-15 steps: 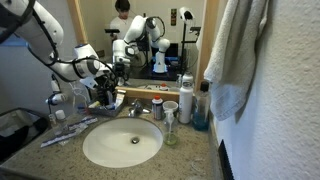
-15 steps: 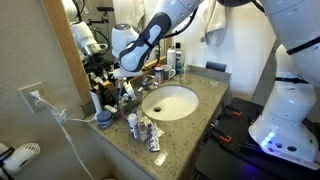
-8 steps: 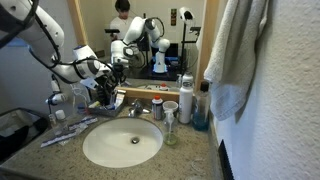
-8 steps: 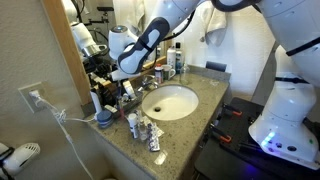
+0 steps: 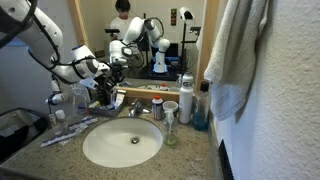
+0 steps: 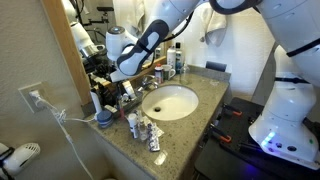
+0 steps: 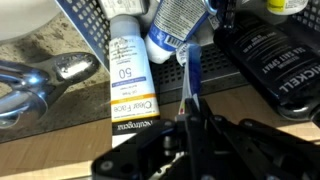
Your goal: Move the blue and white tube to the right side of the sink counter
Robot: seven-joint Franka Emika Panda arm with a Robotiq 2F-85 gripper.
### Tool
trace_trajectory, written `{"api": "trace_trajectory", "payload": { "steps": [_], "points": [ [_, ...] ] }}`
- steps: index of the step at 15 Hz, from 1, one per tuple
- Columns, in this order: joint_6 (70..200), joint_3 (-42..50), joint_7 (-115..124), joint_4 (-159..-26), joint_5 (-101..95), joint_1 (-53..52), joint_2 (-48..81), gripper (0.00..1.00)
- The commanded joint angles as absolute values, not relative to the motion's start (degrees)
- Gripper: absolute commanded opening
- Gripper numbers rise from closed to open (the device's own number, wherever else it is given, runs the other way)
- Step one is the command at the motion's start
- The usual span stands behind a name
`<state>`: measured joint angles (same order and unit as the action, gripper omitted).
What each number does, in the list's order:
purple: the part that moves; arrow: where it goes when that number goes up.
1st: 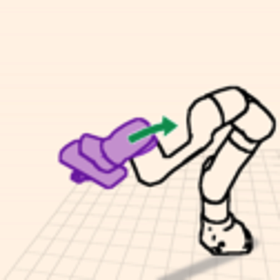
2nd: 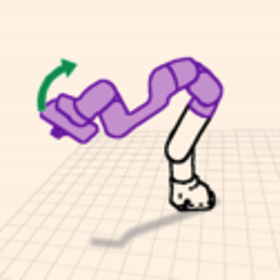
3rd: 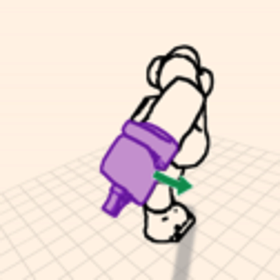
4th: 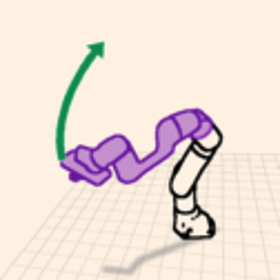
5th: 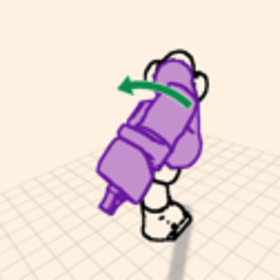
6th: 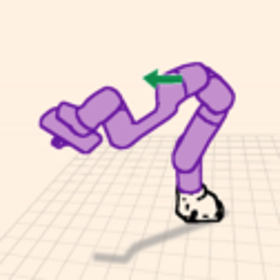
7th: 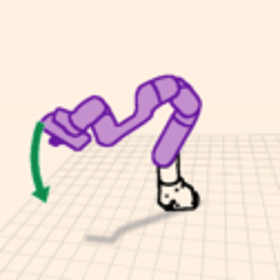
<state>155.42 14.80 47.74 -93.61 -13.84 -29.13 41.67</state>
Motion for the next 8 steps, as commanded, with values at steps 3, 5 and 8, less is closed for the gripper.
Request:
{"api": "trace_trajectory", "payload": {
  "steps": [3,5,8],
  "points": [
    [155.8,16.9,51.3,-93.3,-17.6,-31.6,41.0,0.01],
    [156.7,18.1,53.5,-94.3,-19.3,-33.1,40.0,0.01],
    [157.5,20.5,57.8,-95.7,-22.6,-35.9,38.2,0.01]
  ]
}}
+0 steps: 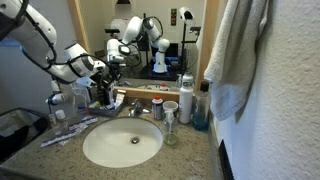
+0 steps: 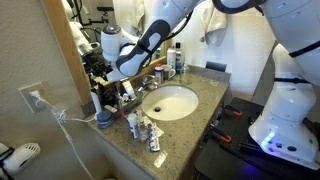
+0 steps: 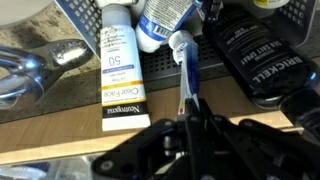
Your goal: Move the blue and white tube to the right side of the sink counter
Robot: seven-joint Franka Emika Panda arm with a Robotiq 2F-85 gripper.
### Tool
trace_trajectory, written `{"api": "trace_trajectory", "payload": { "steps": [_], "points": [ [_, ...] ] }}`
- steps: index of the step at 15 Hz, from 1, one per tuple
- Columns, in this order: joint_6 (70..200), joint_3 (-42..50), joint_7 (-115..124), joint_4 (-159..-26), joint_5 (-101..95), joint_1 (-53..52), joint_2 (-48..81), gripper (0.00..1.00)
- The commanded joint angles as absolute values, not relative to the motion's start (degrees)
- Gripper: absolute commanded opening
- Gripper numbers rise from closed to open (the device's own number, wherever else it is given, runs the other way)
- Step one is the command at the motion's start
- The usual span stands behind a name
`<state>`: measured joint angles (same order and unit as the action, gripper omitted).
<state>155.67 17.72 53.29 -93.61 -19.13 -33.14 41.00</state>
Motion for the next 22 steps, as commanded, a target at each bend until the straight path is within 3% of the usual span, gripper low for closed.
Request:
{"api": "trace_trajectory", "payload": {
  "steps": [1,9,17,18,22],
  "points": [
    [157.8,21.3,59.4,-96.2,-23.8,-36.9,37.6,0.01],
    [157.5,26.2,74.9,-103.6,-35.1,-42.4,29.9,0.01],
    [155.5,22.4,93.4,-116.7,-51.1,-38.4,15.9,0.01],
    [156.0,27.0,94.6,-119.1,-50.9,-42.2,14.4,0.01],
    [151.2,30.0,103.1,-127.0,-58.0,-43.5,5.3,0.01]
  ]
}}
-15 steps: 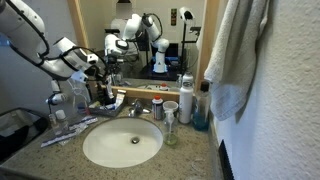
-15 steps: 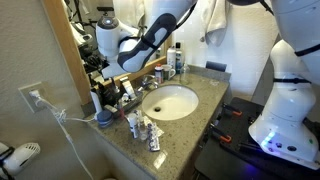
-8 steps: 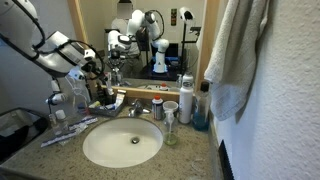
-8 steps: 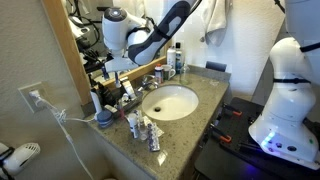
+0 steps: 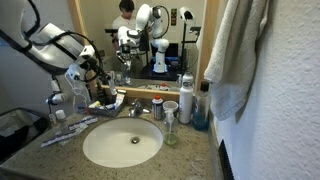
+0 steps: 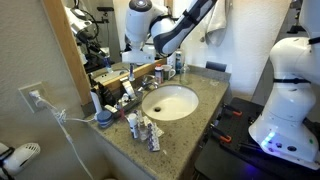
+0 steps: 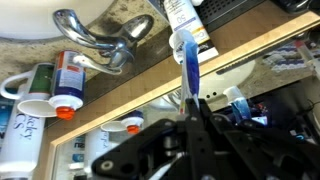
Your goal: Move the blue and white tube to the right side of the sink counter
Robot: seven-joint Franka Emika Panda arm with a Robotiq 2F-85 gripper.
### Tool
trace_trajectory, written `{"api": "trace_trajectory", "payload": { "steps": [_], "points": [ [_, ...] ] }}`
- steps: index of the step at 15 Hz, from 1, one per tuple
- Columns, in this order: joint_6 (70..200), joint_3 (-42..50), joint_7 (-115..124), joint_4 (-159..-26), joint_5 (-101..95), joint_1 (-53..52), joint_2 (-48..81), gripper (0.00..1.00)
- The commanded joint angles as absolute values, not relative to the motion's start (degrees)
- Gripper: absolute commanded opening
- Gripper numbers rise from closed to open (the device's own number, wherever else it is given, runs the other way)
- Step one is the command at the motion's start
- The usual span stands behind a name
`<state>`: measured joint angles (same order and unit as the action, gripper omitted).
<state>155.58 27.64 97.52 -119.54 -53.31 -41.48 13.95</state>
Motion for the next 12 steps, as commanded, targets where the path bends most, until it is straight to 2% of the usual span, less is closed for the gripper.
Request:
{"api": "trace_trajectory", "payload": {
  "steps": [1,2,3,7,12],
  "points": [
    [149.8,30.4,104.6,-128.7,-59.3,-43.5,3.1,0.01],
    [146.9,30.9,106.3,-130.4,-60.9,-43.3,1.2,0.01],
    [142.5,20.5,108.4,-131.6,-63.4,-33.0,-1.4,0.01],
    [135.6,9.0,109.4,-138.7,-61.6,-18.8,-8.2,0.01],
    [136.7,4.0,108.3,-146.1,-59.4,-7.1,-14.3,0.01]
  ]
}}
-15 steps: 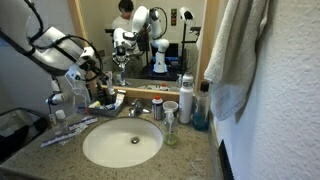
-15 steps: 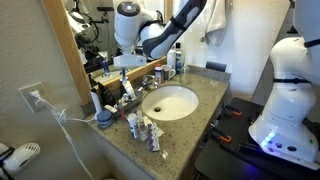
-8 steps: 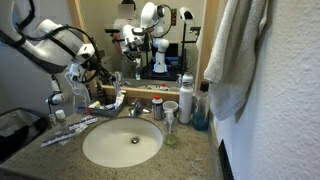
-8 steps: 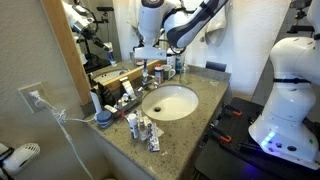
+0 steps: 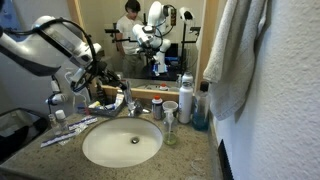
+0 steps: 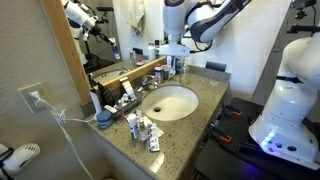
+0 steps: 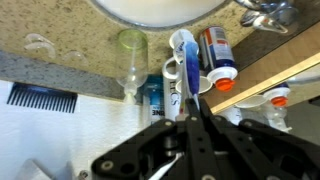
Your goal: Move the blue and white tube to the right side of the sink counter
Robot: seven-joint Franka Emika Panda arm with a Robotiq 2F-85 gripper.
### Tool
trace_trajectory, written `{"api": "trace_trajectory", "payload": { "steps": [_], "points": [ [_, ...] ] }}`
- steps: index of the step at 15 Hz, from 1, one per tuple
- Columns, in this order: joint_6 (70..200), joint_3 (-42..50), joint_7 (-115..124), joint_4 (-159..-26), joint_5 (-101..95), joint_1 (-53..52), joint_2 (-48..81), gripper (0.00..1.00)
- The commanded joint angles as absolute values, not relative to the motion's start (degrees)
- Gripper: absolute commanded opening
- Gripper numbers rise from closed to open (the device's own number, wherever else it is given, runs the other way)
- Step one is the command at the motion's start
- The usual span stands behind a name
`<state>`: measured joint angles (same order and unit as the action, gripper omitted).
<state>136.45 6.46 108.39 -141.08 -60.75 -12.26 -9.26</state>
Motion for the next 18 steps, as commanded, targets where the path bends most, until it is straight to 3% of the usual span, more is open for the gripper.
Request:
{"api": "trace_trajectory", "payload": {
  "steps": [1,11,18],
  "points": [
    [137.3,4.0,108.2,-147.4,-59.4,-5.4,-15.4,0.01],
    [143.4,7.3,101.5,-154.0,-62.6,5.7,-21.5,0.01],
    [160.5,16.4,86.3,-150.3,-63.2,9.9,-10.9,0.01]
  ]
}}
